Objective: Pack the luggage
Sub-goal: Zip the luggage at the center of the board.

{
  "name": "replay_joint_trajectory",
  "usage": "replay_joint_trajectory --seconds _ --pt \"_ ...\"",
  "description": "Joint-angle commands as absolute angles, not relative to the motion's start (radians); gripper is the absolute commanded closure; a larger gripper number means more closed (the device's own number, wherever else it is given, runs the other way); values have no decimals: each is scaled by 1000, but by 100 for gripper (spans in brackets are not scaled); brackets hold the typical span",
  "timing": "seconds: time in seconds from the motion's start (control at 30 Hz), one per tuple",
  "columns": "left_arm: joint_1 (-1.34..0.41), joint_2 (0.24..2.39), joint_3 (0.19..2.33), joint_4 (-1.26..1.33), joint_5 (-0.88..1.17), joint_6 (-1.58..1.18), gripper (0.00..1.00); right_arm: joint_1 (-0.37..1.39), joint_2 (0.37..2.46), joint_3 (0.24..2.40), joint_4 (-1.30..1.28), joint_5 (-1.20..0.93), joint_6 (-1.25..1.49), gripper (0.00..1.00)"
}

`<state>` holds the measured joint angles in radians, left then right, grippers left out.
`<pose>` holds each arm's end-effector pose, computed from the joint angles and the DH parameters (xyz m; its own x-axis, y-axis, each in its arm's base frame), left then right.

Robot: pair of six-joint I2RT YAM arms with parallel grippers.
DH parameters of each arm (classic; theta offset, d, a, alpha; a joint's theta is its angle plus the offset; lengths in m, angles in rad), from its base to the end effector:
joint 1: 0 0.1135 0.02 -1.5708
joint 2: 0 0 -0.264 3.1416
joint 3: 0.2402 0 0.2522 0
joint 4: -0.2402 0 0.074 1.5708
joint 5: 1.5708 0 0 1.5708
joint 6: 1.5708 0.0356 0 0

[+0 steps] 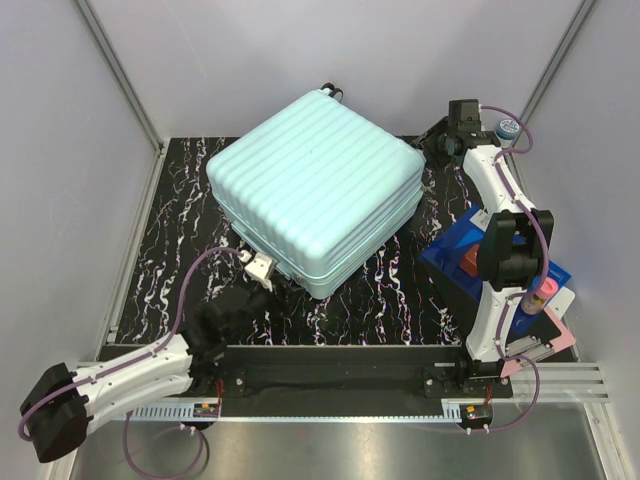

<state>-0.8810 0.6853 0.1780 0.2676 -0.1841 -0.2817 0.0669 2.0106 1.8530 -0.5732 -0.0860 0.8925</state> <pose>0.1099 -0.1229 0.1881 -0.3245 -0.0361 -0.9452 0.5778 0.7836 -0.2283 0.4640 0.0342 0.3001 -0.5194 0.7427 -0.4226 0.4367 0.6558 0.6158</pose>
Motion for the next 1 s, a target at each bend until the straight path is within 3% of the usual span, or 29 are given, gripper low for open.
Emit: replay_joint_trajectory --seconds 0.0,0.33,0.7,0.97 --pt "-900 689 195 403 -233 -307 35 63 2062 1856 -496 -78 870 100" --pt "-942 777 213 428 -287 -327 40 63 2059 1848 -495 -86 864 100" --pt "-954 854 244 486 -331 -341 54 63 2051 1844 -494 -80 851 100" --pt "-973 853 235 535 -325 -339 57 63 2054 1841 -495 -80 847 100"
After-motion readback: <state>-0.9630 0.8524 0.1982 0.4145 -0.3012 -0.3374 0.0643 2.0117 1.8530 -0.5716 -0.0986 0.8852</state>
